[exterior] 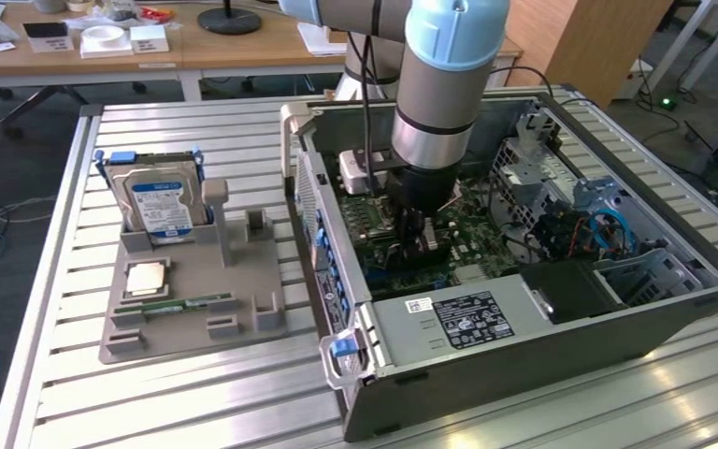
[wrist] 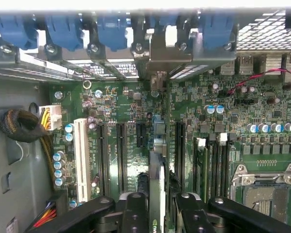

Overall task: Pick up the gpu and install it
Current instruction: 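Insert the gpu into the slot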

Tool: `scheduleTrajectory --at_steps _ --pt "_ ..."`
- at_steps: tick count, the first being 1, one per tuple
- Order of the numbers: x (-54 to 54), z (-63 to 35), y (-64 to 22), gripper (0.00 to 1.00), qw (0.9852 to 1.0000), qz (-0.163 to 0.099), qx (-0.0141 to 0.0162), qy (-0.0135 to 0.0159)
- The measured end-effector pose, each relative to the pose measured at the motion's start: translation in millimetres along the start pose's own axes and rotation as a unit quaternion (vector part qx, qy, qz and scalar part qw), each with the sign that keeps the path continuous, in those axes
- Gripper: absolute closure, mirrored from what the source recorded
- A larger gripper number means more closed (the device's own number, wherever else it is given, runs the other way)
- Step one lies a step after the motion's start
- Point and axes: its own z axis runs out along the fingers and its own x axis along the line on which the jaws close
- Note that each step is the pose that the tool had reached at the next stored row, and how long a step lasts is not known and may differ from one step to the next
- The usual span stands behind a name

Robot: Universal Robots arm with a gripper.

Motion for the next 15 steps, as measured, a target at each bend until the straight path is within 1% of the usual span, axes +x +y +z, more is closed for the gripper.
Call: scheduleTrajectory --at_steps 1,2,7,9,12,15 --pt "0.0 0.0 -0.2 0.73 1.0 0.0 0.0003 0.0001" --pt "0.1 -0.2 -0.5 0.67 1.0 0.0 0.0002 0.0003" --pt "0.0 -0.3 -0.6 0.67 1.0 -0.001 0.0003 0.0002" --pt "0.1 -2.2 -0.7 0.67 1.0 -0.001 0.0002 0.0004" --pt "-0.1 -9.1 -1.0 0.67 1.0 -0.001 0.0003 0.0003" --pt "-0.2 -19.9 -1.6 0.67 1.0 -0.001 0.0002 0.0003"
